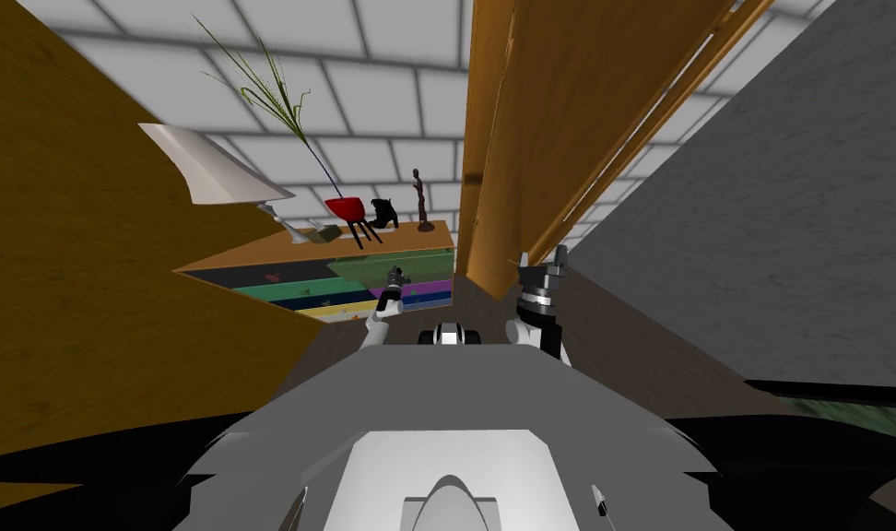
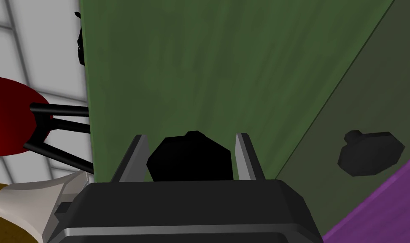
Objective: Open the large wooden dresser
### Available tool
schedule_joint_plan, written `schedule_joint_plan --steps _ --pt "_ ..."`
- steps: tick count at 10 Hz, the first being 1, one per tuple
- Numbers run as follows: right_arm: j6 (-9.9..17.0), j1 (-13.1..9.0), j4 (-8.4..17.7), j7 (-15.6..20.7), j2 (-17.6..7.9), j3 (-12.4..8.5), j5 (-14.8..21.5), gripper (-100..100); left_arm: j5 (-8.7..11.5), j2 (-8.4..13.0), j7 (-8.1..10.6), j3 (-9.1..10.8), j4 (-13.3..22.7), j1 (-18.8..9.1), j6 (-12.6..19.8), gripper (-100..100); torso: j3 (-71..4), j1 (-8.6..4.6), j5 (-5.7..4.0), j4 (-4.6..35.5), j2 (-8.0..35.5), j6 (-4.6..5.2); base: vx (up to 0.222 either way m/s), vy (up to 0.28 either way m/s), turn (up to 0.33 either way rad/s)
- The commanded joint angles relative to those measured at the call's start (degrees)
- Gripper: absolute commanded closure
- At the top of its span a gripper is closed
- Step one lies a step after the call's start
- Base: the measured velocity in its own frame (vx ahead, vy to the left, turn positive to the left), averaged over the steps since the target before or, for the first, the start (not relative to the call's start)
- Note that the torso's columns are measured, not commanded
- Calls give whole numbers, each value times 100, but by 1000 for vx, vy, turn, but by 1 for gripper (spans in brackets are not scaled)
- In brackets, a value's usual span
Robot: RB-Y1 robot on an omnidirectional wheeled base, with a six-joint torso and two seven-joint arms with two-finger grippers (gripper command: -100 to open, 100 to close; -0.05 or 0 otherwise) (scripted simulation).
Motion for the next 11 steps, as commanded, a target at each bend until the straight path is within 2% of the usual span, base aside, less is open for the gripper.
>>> schedule_joint_plan --steps 1,2,3,4,5,6,7,8,9,10,11 --pt "0 0 0 0 0 0 0 0 6 12 6 -4 -41 7 57 100 -1 -4 -3 4 -2 -2 -77 -15 1" --pt "0 1 0 0 0 0 0 0 -282 -102 210 197 2 -49 75 100 -20 0 -9 7 -36 -1 -72 15 -130" --pt "0 1 0 0 -1 0 0 0 -351 -102 210 197 2 -49 75 100 -24 2 -8 7 -39 8 -78 14 -64" --pt "0 2 0 0 -1 -1 0 0 -569 -213 416 404 34 -125 68 100 -19 -4 -9 7 -30 2 -92 8 -94" --pt "0 1 0 0 -1 0 0 0 -707 -213 416 404 34 -125 68 100 -11 -4 -7 8 -19 0 -87 19 -61" --pt "0 1 0 0 -1 -1 0 0 -893 -323 621 610 66 -200 60 100 -8 -1 -10 11 -14 -4 -84 20 -116" --pt "0 1 0 0 -1 0 0 0 -1062 -323 621 610 66 -200 60 100 -7 -2 -12 16 -12 -4 -75 9 -60" --pt "0 1 0 0 -1 -1 0 0 -1233 -434 827 817 99 -275 53 100 -7 -6 -15 16 -12 -9 -92 8 -101" --pt "0 1 0 0 -1 0 0 0 -1412 -434 827 817 99 -275 53 100 -3 -8 -15 19 -5 -6 -82 11 -57" --pt "0 1 0 0 -1 -1 0 0 -1583 -544 1033 1024 131 -350 46 100 -4 -6 -18 21 -7 -10 -94 7 -112" --pt "0 1 0 0 -1 0 0 0 -1764 -544 1033 1024 131 -350 46 100 -3 -9 -14 18 -6 -1 -84 16 -61"
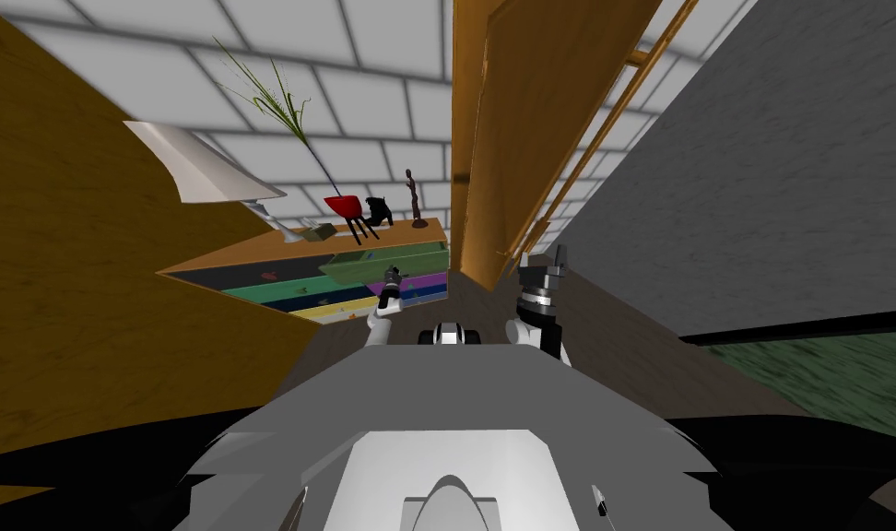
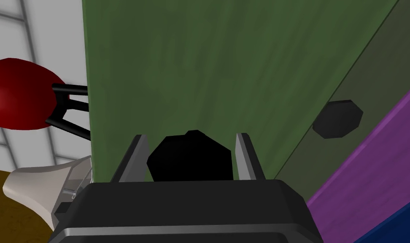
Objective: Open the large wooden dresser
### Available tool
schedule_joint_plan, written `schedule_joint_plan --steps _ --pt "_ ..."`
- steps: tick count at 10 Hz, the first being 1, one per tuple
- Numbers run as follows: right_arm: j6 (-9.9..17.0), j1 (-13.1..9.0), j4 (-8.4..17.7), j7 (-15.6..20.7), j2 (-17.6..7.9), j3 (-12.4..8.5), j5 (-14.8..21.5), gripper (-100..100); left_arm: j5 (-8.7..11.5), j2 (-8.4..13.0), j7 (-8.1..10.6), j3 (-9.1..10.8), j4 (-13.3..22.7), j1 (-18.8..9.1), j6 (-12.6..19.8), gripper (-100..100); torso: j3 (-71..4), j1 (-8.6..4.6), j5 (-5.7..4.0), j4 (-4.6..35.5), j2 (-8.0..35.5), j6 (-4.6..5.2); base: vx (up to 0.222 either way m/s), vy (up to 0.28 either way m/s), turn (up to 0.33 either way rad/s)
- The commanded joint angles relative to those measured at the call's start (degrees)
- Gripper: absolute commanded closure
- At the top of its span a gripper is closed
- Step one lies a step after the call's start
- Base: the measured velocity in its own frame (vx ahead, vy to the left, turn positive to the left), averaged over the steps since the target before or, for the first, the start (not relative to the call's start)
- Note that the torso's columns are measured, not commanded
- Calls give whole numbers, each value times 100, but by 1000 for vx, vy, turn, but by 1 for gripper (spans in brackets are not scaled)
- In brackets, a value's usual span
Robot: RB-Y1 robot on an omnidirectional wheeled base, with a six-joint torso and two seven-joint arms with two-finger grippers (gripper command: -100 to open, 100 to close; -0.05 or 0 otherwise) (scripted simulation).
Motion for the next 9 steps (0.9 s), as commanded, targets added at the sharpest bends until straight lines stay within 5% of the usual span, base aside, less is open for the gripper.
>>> schedule_joint_plan --steps 1,2,9 --pt "0 1 0 0 0 0 0 0 -462 -149 338 303 -43 -104 1 100 -2 1 -5 3 -2 -6 -103 26 -102" --pt "0 0 0 0 0 0 0 0 -643 -149 338 303 -43 -104 1 100 2 5 -3 4 5 -6 -90 11 -70" --pt "0 1 0 0 0 0 0 0 -1863 -591 1160 1129 86 -405 -27 100 -2 0 -3 0 -3 -3 -89 5 -84"
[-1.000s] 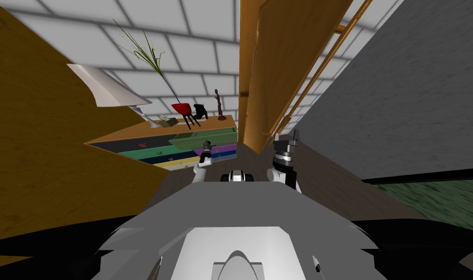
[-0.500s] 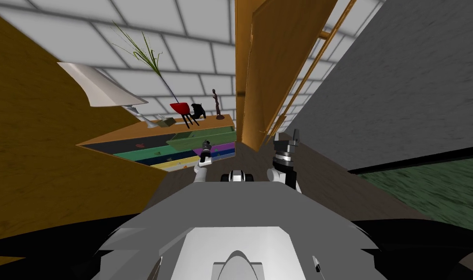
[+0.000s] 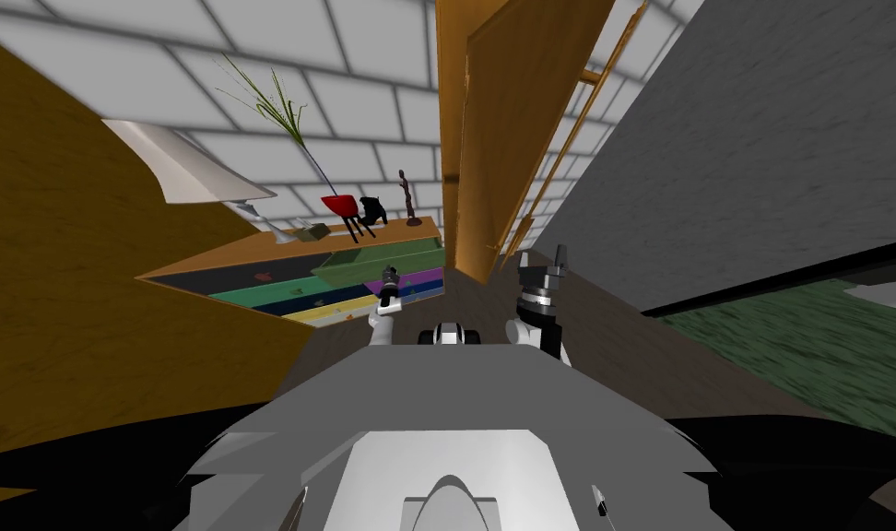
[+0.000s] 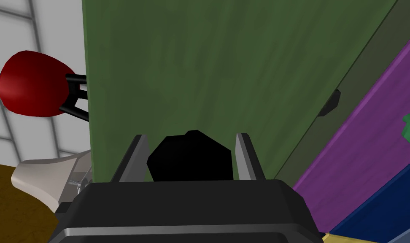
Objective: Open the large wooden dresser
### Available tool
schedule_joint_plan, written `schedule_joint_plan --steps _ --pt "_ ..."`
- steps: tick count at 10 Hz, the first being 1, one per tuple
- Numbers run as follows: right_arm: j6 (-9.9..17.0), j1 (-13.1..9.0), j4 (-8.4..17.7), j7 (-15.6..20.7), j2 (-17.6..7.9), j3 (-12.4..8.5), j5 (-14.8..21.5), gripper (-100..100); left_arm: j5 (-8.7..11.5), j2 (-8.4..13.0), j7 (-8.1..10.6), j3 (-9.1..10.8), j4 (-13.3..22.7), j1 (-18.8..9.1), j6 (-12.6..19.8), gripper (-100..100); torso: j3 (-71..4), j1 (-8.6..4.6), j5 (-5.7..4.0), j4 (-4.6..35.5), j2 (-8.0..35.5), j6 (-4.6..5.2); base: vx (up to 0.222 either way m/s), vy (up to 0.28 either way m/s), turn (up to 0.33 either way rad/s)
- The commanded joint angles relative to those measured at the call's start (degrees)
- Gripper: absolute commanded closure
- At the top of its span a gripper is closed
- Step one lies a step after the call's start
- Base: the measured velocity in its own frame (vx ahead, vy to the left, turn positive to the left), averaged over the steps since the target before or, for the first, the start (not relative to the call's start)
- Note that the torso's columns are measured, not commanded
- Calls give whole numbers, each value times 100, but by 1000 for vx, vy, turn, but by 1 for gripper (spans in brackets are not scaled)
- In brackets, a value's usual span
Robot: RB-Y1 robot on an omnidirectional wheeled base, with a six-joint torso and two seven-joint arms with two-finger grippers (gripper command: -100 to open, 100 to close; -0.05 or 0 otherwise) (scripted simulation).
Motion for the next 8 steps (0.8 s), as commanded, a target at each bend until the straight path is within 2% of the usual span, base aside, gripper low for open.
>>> schedule_joint_plan --steps 1,2,8 --pt "0 -1 0 0 0 0 0 0 -461 -120 246 224 -23 -86 -15 100 1 -2 3 -2 1 1 -79 -1 -58" --pt "0 0 0 0 0 0 0 0 -348 -108 209 202 11 -66 -2 100 -5 -3 1 -4 -9 2 -28 -2 -10" --pt "0 -2 0 0 1 1 0 0 -428 -119 244 158 -69 -16 24 100 3 2 1 -6 5 -5 -152 -46 6"
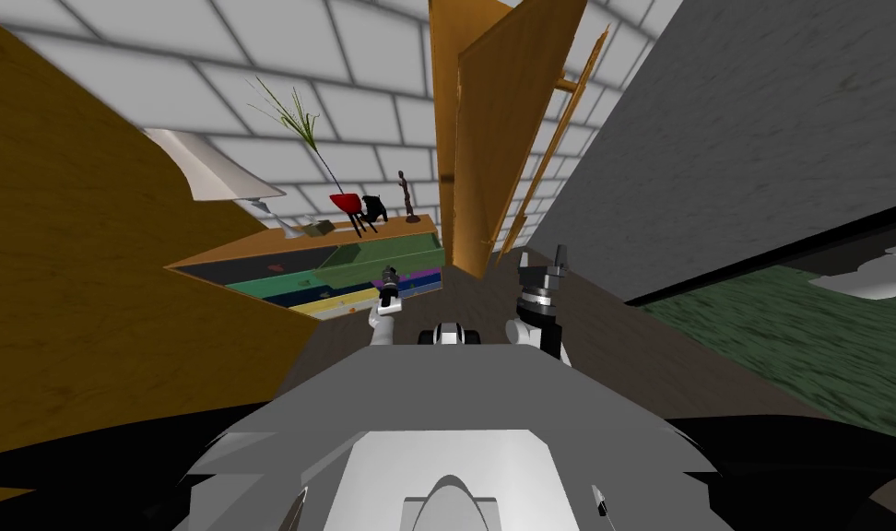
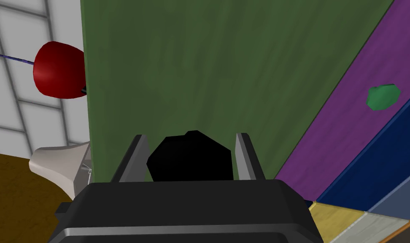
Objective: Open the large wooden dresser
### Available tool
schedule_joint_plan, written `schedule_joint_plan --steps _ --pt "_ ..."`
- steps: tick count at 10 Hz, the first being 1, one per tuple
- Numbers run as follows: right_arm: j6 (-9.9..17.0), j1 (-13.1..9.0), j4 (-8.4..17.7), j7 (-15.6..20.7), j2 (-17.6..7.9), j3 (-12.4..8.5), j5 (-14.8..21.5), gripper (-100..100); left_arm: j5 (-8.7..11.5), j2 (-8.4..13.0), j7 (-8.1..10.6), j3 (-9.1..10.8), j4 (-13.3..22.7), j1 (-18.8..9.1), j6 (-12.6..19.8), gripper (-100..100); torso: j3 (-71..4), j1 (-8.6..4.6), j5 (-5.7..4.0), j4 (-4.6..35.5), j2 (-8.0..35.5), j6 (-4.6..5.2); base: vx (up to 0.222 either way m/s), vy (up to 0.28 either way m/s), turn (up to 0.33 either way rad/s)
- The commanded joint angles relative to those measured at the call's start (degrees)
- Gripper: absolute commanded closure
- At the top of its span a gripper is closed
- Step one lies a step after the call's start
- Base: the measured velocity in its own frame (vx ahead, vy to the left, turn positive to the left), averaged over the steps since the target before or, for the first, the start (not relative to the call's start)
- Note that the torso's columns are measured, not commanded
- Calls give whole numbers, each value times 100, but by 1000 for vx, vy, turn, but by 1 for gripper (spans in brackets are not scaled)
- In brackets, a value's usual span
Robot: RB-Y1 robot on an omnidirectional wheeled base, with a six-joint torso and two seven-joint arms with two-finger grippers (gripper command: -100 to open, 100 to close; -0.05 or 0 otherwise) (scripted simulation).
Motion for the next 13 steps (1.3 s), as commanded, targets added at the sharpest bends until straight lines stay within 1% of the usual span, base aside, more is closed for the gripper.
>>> schedule_joint_plan --steps 1,2,5,10,11,12,13 --pt "0 2 0 0 -1 -1 0 0 -17 -8 13 -15 -16 34 10 100 -19 10 -2 2 -36 1 -113 -32 0" --pt "0 1 0 0 0 -1 0 0 -14 29 19 -40 -56 -100 230 -100 -19 8 2 -6 -28 1 -96 -21 2" --pt "0 3 0 0 -1 -1 0 0 -20 96 38 -79 -148 -303 545 -100 -28 18 9 -12 -49 10 -38 6 -4" --pt "0 3 0 0 -1 -1 0 0 -28 208 68 -145 -301 -643 1070 -100 15 -24 -28 43 35 2 -40 2 -3" --pt "0 3 0 0 -1 -1 0 0 -26 168 67 -163 -271 -514 1055 -100 15 -33 -39 54 45 -3 -11 -1 -11" --pt "0 3 0 0 -1 -1 0 0 -26 163 69 -168 -258 -500 1072 0 9 -32 -33 40 35 -2 0 0 0" --pt "0 3 0 0 -1 -1 0 0 -27 153 67 -166 -236 -476 1066 0 -2 -25 -27 29 19 1 0 0 0"
